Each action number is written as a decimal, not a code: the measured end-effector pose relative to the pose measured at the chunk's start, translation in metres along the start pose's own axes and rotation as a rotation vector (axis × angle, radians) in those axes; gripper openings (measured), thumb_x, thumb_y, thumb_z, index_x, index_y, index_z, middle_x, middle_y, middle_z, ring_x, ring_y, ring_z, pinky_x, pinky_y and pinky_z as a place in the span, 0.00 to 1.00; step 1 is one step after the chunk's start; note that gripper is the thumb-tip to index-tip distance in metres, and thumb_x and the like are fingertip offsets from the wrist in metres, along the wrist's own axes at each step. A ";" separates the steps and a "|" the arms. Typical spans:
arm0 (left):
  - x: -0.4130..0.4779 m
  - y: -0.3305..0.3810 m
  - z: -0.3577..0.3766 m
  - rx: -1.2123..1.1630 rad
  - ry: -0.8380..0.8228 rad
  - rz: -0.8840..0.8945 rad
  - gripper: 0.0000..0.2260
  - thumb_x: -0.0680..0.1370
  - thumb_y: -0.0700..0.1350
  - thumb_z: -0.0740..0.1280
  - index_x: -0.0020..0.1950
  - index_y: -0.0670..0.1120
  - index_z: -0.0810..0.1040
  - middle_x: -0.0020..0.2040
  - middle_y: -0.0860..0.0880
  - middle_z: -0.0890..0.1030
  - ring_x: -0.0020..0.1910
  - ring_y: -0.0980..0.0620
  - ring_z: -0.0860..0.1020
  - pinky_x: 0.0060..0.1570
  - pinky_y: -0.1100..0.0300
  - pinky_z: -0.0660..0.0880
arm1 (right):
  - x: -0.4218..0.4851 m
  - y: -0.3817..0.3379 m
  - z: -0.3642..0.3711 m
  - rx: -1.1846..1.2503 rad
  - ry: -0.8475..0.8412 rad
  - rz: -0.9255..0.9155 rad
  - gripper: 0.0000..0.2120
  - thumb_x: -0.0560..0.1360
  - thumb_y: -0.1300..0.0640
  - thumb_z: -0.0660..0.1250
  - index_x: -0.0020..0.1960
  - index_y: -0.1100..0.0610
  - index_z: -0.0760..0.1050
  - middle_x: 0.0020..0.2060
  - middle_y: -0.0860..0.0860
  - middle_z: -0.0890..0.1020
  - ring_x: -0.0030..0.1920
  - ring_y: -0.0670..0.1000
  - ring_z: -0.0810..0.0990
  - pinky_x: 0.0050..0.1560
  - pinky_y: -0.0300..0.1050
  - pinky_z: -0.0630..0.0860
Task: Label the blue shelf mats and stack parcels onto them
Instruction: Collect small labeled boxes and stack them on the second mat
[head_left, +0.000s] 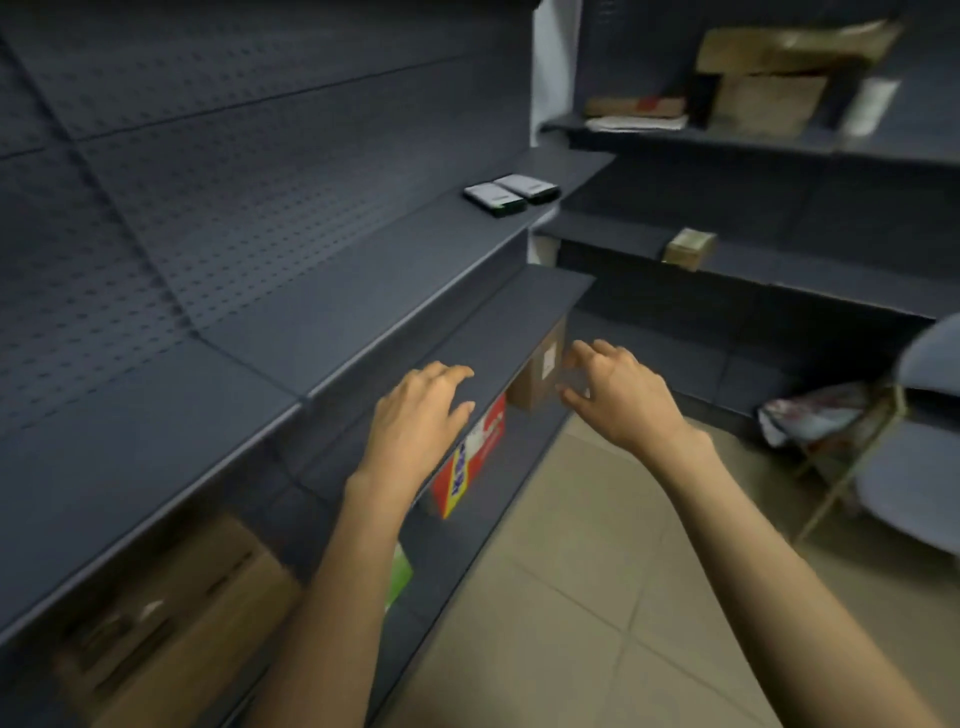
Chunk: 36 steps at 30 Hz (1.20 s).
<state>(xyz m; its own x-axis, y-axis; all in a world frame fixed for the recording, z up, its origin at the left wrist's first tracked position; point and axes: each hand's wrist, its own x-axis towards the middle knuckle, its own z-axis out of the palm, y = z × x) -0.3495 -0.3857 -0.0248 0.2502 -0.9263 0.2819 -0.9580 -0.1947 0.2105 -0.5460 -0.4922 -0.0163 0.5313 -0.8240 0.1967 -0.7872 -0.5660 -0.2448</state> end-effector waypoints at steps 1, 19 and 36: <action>0.014 0.018 0.009 -0.008 -0.017 0.034 0.19 0.80 0.51 0.66 0.71 0.54 0.72 0.66 0.52 0.76 0.64 0.48 0.74 0.53 0.51 0.74 | 0.001 0.022 -0.006 -0.005 0.009 0.035 0.16 0.78 0.48 0.64 0.62 0.54 0.70 0.56 0.54 0.75 0.58 0.59 0.75 0.47 0.52 0.73; 0.255 0.085 0.104 -0.074 -0.105 0.205 0.18 0.80 0.49 0.66 0.70 0.53 0.72 0.66 0.52 0.76 0.62 0.48 0.75 0.52 0.52 0.74 | 0.158 0.171 0.012 -0.013 -0.015 0.237 0.16 0.78 0.49 0.63 0.63 0.53 0.69 0.59 0.52 0.76 0.58 0.57 0.75 0.50 0.52 0.76; 0.502 -0.017 0.171 0.002 0.008 -0.318 0.26 0.80 0.53 0.66 0.74 0.44 0.67 0.69 0.45 0.73 0.67 0.43 0.71 0.55 0.46 0.74 | 0.465 0.196 0.088 0.086 -0.095 0.093 0.24 0.79 0.47 0.62 0.69 0.58 0.65 0.64 0.56 0.72 0.65 0.60 0.69 0.55 0.56 0.73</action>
<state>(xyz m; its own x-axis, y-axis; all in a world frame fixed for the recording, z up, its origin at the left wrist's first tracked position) -0.2313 -0.9023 -0.0470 0.5386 -0.8161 0.2095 -0.8316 -0.4749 0.2879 -0.4257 -0.9880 -0.0563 0.4878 -0.8693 0.0796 -0.8068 -0.4838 -0.3391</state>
